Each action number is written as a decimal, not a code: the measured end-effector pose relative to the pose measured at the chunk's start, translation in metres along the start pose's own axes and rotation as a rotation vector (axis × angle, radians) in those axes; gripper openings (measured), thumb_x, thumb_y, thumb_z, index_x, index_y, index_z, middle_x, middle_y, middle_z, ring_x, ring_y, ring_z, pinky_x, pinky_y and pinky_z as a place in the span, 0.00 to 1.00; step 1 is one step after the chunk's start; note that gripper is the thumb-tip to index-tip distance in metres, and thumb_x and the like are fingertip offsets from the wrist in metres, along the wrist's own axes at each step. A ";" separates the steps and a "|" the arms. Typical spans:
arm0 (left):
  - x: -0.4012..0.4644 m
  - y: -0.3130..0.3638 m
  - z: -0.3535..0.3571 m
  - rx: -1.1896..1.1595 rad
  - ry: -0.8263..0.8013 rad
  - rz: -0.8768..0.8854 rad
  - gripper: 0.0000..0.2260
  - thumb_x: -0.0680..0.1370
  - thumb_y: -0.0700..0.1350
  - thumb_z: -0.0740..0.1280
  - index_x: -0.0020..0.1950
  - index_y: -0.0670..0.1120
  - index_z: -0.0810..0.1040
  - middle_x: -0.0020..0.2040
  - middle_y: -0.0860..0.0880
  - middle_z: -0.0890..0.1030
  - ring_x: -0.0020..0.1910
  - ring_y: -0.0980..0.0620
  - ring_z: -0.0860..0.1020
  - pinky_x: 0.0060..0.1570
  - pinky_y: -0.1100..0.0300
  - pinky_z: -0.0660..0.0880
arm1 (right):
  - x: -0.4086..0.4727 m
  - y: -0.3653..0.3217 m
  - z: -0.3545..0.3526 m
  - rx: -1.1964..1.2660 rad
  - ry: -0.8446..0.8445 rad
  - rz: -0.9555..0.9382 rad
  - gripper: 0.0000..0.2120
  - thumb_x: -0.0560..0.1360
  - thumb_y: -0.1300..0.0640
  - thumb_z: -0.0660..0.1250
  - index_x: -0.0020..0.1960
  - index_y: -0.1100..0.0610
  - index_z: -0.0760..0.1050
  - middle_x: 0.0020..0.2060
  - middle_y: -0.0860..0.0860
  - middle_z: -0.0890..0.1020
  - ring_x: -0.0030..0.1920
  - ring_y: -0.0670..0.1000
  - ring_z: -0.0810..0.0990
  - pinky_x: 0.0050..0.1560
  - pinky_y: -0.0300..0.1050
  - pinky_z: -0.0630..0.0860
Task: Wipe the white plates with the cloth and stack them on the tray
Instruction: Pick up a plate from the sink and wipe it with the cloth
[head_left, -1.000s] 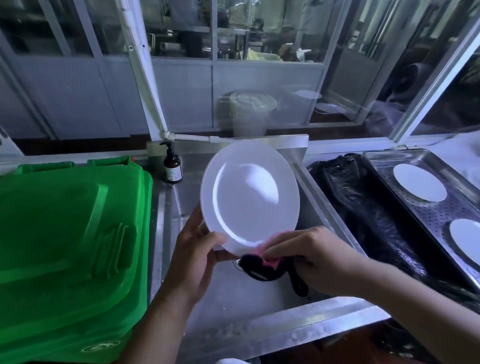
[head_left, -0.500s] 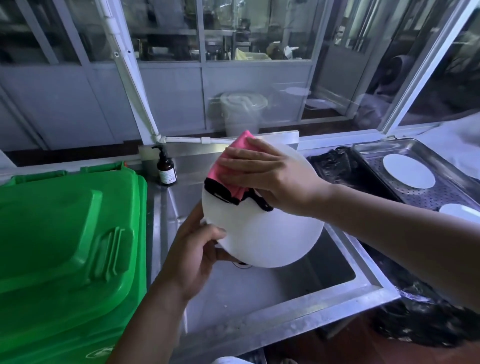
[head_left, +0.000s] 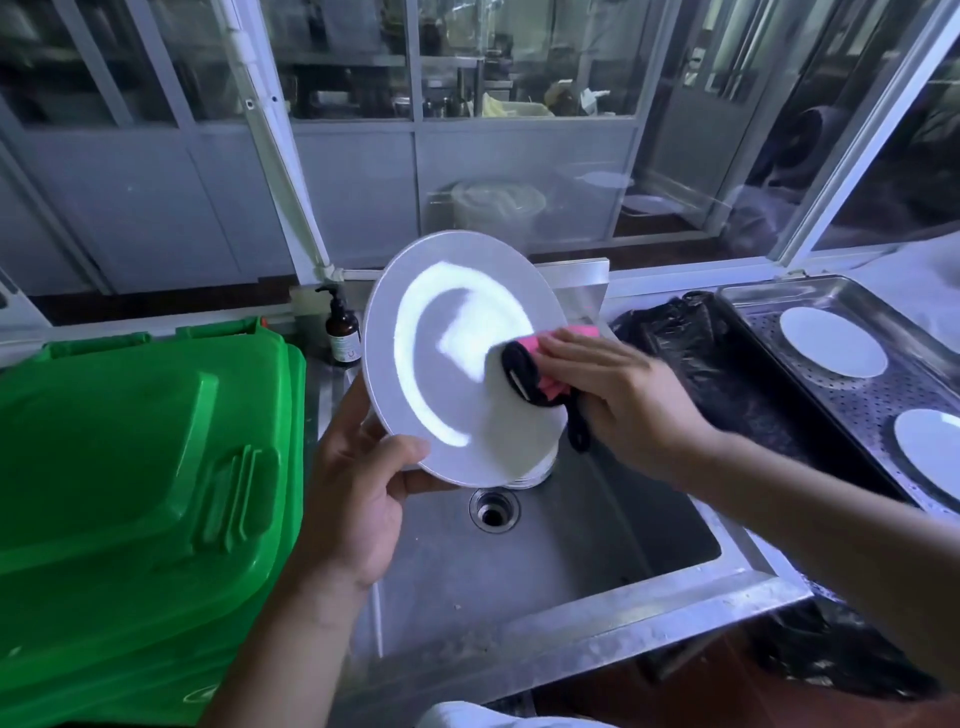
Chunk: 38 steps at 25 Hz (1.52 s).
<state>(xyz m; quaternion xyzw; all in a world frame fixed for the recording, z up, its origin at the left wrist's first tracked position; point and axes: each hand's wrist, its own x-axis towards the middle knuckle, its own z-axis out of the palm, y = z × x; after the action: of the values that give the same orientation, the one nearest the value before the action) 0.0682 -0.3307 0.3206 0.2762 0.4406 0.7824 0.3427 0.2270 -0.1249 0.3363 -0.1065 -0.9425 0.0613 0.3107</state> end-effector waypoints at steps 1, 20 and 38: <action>0.001 -0.001 0.000 0.001 0.007 0.016 0.26 0.68 0.32 0.62 0.59 0.55 0.83 0.51 0.48 0.83 0.49 0.46 0.81 0.35 0.46 0.83 | -0.014 -0.008 0.006 0.045 -0.014 0.041 0.26 0.71 0.63 0.54 0.64 0.58 0.81 0.64 0.52 0.80 0.67 0.53 0.77 0.68 0.53 0.73; -0.008 -0.061 0.023 -0.047 -0.014 -0.339 0.27 0.70 0.37 0.63 0.67 0.56 0.79 0.59 0.46 0.83 0.57 0.40 0.80 0.43 0.44 0.82 | -0.063 -0.028 -0.015 0.272 -0.081 0.496 0.24 0.73 0.67 0.59 0.62 0.51 0.82 0.57 0.46 0.84 0.55 0.42 0.81 0.57 0.37 0.77; -0.010 -0.097 0.052 -0.114 0.189 -0.543 0.24 0.78 0.32 0.57 0.65 0.53 0.80 0.60 0.41 0.84 0.51 0.42 0.83 0.41 0.48 0.82 | -0.134 -0.003 0.034 0.143 -0.216 0.142 0.21 0.79 0.47 0.63 0.68 0.55 0.78 0.64 0.47 0.81 0.66 0.49 0.78 0.62 0.48 0.76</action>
<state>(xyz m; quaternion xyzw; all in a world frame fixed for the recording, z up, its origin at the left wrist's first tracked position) 0.1410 -0.2764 0.2584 0.0541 0.4838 0.7078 0.5119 0.3110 -0.1610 0.2330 -0.1436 -0.9537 0.1611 0.2093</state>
